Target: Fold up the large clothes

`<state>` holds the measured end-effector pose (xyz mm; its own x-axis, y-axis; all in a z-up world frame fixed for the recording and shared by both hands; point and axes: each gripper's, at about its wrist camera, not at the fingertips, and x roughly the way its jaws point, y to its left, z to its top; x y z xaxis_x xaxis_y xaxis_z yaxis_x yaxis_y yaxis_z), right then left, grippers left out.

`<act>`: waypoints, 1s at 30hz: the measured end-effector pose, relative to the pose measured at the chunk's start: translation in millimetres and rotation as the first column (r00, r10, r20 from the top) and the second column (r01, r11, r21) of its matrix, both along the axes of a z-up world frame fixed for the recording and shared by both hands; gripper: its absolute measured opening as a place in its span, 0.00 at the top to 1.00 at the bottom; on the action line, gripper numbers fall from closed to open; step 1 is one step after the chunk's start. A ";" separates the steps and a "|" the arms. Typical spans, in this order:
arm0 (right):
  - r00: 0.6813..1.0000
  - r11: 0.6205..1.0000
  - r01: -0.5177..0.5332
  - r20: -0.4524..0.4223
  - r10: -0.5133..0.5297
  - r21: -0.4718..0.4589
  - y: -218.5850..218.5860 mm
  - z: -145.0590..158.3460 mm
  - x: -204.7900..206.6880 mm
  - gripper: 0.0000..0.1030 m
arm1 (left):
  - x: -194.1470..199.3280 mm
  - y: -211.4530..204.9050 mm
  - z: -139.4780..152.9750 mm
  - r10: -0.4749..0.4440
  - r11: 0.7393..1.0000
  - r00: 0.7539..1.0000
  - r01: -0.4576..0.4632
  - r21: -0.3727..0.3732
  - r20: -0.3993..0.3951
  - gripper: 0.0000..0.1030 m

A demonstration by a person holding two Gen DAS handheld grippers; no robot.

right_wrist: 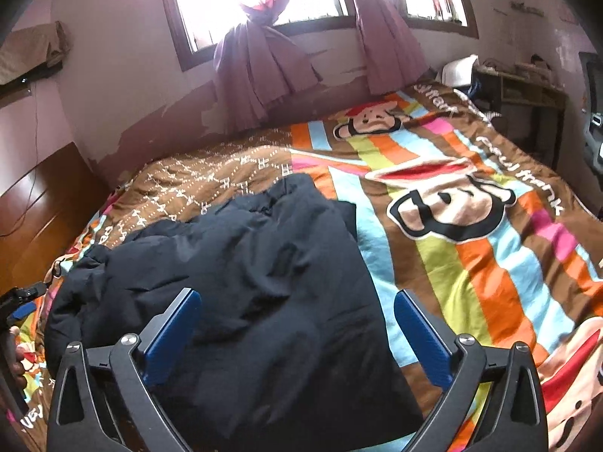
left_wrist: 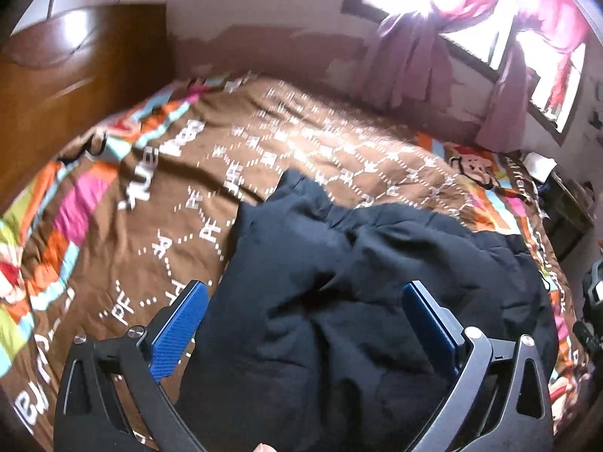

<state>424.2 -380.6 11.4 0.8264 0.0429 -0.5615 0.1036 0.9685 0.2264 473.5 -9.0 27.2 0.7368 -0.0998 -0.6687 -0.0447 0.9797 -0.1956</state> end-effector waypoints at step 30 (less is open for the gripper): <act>0.959 0.994 -0.084 0.265 0.099 -0.065 57.3 86.3 -125.1 0.00 | -147.4 -33.4 84.3 -0.168 0.984 0.925 0.135 0.119 0.341 0.02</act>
<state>299.1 -323.4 97.7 0.9406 0.1016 -0.3241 -0.0433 0.9823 0.1822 326.1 -42.4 111.5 0.9056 -0.1795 -0.3842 0.1605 0.9837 -0.0813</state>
